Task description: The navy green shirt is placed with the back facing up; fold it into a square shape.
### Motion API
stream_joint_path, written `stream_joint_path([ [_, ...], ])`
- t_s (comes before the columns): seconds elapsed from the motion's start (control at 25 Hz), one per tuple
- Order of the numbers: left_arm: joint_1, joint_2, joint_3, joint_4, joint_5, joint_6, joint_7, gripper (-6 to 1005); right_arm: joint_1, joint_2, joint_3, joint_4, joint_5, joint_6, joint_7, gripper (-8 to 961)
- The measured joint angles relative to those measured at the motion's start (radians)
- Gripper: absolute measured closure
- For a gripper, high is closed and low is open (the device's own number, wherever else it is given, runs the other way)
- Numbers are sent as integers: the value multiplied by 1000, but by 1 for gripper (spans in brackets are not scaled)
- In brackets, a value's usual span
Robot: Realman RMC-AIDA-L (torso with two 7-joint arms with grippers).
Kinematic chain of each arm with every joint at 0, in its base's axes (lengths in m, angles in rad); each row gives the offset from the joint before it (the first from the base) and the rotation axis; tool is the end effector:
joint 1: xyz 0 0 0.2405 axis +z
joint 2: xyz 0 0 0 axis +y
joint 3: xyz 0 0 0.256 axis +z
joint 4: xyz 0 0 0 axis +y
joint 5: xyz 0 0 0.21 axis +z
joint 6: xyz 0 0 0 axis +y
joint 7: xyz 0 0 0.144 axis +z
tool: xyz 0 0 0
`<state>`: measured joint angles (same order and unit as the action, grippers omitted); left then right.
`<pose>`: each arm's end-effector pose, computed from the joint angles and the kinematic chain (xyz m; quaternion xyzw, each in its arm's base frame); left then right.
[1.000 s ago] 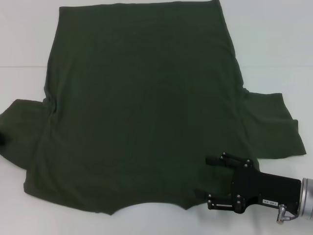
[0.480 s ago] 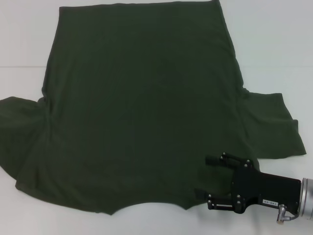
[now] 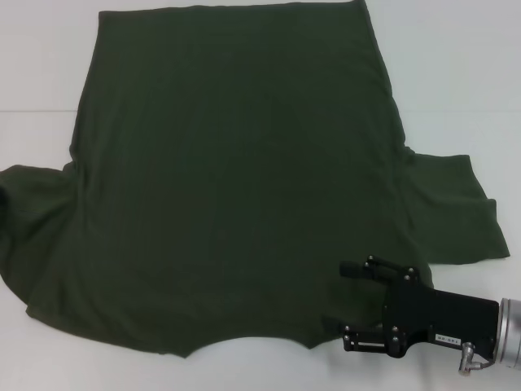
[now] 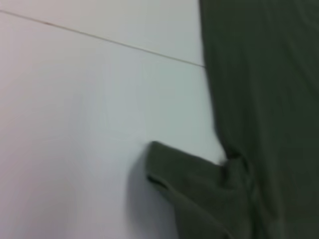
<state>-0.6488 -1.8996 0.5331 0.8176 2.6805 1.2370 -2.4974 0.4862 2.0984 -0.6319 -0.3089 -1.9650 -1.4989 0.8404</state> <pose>-0.3444 0.3931 0.1282 -0.7035 -0.6168 -0.0312 0.3516 0.2851 0.2813 -0.0601 -0.9403 0.1307 0.2747 0.1529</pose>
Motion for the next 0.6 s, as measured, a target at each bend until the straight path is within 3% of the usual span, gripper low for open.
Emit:
stream_joint_path([
  [0.16,-22,-61,23,88,0,40,0,990,0,0,0,1,0,3,0,43],
  [0.24,-42,-101,59,130,5,63,-4,989,0,0,1,2,0,3,1,43],
  [0.44,-63,-177,158,164,6,59,-13,988,0,0,2,3,0,3,1,43],
  [0.6,-63,-208,199,159,7,23,-13,988,0,0,3,4,0,0,2,44],
])
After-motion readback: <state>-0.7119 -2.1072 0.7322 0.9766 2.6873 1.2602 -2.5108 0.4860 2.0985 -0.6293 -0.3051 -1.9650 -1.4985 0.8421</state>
